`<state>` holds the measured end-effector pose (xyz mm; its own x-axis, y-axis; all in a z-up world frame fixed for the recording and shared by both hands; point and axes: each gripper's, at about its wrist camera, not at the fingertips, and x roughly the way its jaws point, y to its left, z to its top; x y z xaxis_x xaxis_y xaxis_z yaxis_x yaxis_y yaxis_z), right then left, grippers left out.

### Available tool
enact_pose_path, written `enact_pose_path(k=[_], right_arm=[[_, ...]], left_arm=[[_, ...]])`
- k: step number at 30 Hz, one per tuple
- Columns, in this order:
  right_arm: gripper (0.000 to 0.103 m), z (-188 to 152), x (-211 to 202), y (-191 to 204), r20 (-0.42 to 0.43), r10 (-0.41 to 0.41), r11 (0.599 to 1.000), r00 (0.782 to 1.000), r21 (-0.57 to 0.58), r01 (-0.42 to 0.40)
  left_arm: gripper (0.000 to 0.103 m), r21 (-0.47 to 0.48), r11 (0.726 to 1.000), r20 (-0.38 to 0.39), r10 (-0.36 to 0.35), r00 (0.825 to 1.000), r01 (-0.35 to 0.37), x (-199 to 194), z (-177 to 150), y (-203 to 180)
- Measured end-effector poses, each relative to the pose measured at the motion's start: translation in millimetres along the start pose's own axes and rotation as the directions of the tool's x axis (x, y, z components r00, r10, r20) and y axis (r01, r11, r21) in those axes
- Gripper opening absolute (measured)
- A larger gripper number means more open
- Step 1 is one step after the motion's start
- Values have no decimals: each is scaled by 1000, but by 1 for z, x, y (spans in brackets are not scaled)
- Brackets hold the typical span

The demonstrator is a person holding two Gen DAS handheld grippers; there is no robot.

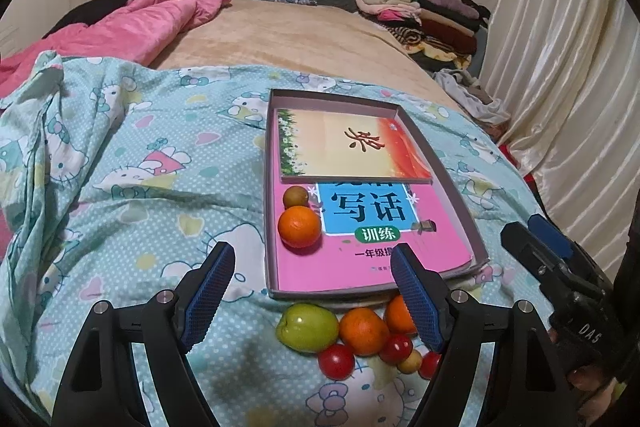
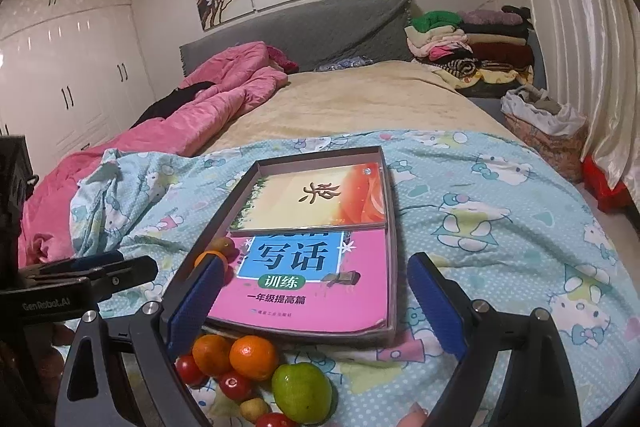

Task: Organize fruits
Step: 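Withdraw both open tools from the tray back toward the fruit pile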

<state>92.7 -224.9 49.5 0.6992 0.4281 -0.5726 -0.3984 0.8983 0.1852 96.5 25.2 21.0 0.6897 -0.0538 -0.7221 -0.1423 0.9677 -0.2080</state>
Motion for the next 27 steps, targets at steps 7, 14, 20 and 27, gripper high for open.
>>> enact_pose_path(k=[7, 14, 20, 27], right_arm=[[94, -1, -11, -13, 4, -6, 996, 1000, 86, 5], [95, -7, -15, -6, -24, -6, 997, 1000, 79, 8], [95, -12, -16, 1, -48, -13, 998, 999, 61, 16], [95, -16, -16, 3, -70, -13, 999, 997, 50, 17]], left_arm=[[81, 5, 1000, 4, -13, 1000, 13, -7, -1, 2], [81, 13, 1000, 1, -12, 1000, 12, -13, -5, 6], [81, 17, 1000, -19, -12, 1000, 13, -14, -12, 8], [81, 53, 998, -54, -23, 998, 25, -14, -22, 0]])
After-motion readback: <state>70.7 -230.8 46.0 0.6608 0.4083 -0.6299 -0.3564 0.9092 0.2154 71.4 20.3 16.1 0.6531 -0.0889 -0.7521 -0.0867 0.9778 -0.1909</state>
